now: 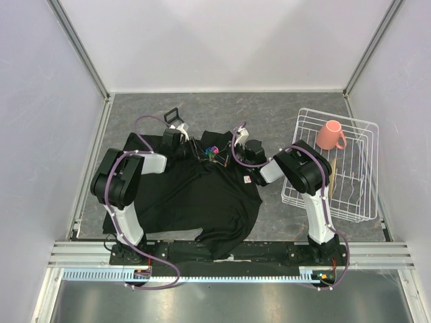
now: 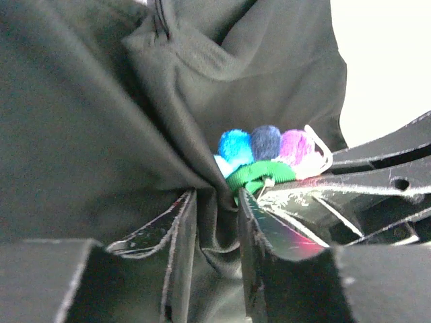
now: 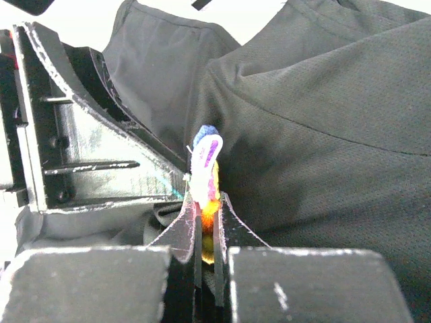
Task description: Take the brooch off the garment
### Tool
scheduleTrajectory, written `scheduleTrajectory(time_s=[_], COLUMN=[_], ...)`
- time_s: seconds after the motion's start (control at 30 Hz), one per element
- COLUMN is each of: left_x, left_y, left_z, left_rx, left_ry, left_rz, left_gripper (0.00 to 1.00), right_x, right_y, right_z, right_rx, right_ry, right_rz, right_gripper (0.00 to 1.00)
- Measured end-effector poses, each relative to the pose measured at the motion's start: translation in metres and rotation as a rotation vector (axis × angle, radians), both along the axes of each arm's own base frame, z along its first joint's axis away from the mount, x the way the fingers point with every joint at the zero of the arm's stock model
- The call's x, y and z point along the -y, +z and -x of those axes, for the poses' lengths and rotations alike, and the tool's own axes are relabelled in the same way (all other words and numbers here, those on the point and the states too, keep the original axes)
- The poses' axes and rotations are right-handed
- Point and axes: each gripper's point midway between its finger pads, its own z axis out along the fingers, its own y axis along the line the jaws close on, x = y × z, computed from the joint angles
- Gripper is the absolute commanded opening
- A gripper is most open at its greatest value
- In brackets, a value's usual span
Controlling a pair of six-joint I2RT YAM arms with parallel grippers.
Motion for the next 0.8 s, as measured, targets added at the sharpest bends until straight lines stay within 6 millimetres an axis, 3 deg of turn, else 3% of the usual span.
scheduleTrajectory(time_s=[0.17, 0.47, 0.8], left_x=[-0.007, -0.005, -0.001], left_y=[0.005, 0.008, 0.008], left_z=[0.014, 0.012, 0.009], left_rx=[0.023, 0.046, 0.043], left_ry=[0.016, 0.035, 0.041], left_rz=[0.001, 0.036, 0.068], left_gripper=[0.48, 0.55, 0.52], right_x=[-0.005, -0.006, -0.005], right_y=[0.004, 0.005, 0.004], right_z=[0.004, 0.005, 0.006], right_rx=[0.007, 0.006, 0.001], right_ry=[0.025, 0.030, 0.033], right_rz=[-0.017, -0.020, -0.018], right_gripper=[0.00, 0.00, 0.00])
